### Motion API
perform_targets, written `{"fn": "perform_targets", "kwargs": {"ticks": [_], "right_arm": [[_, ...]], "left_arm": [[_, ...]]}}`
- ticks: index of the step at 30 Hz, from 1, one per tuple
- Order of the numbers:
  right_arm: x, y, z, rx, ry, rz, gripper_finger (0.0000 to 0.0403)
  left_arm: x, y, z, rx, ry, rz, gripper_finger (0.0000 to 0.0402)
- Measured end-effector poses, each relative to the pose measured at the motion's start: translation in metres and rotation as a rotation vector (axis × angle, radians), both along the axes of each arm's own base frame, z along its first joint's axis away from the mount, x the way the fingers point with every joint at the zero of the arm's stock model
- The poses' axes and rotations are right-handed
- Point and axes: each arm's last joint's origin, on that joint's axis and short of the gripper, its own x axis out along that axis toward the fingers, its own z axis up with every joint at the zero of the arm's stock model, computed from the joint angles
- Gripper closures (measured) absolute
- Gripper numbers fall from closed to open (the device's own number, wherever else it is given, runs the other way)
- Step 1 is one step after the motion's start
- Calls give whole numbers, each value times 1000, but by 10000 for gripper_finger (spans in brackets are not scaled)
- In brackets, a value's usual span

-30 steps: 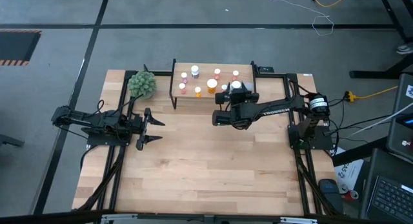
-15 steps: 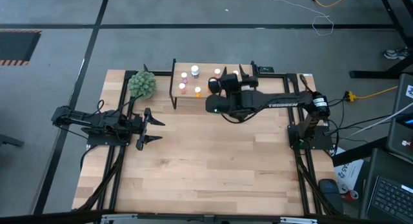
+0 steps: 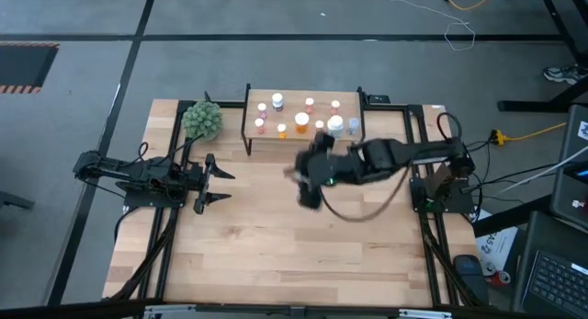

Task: Pick and place medicine bottles onto shelf by color
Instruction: Return to Home Position

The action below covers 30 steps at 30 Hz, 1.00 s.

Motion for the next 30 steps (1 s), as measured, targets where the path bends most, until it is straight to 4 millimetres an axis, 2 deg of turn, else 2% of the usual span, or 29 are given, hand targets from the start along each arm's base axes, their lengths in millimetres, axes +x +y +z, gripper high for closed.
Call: {"fn": "perform_targets", "kwargs": {"ticks": [2, 6, 10, 15, 18, 20, 22, 24, 27, 30], "right_arm": [[-7, 12, -5, -49, 93, 112, 131], [-15, 21, -13, -189, 206, 173, 131], [-27, 23, -20, -159, 309, 117, 131], [-31, 24, -27, -111, 386, 152, 131], [-23, 31, -52, -116, 370, 190, 131], [-14, 36, -81, -88, 334, 251, 131], [-15, 38, -110, -44, 338, 297, 131], [-22, 32, -130, -11, 329, 278, 131], [-46, 18, -144, 23, 293, 222, 131], [-72, 10, -156, 58, 169, 208, 131]], "left_arm": [[0, 0, 0, 0, 0, 0, 127], [0, 0, 0, 0, 0, 0, 127], [0, 0, 0, 0, 0, 0, 127], [0, 0, 0, 0, 0, 0, 127], [0, 0, 0, 0, 0, 0, 127], [0, 0, 0, 0, 0, 0, 127], [0, 0, 0, 0, -1, 0, 127], [0, 0, 0, 0, 0, 0, 127], [0, 0, 0, 0, -1, 0, 127], [0, 0, 0, 0, -1, 0, 127]]}}
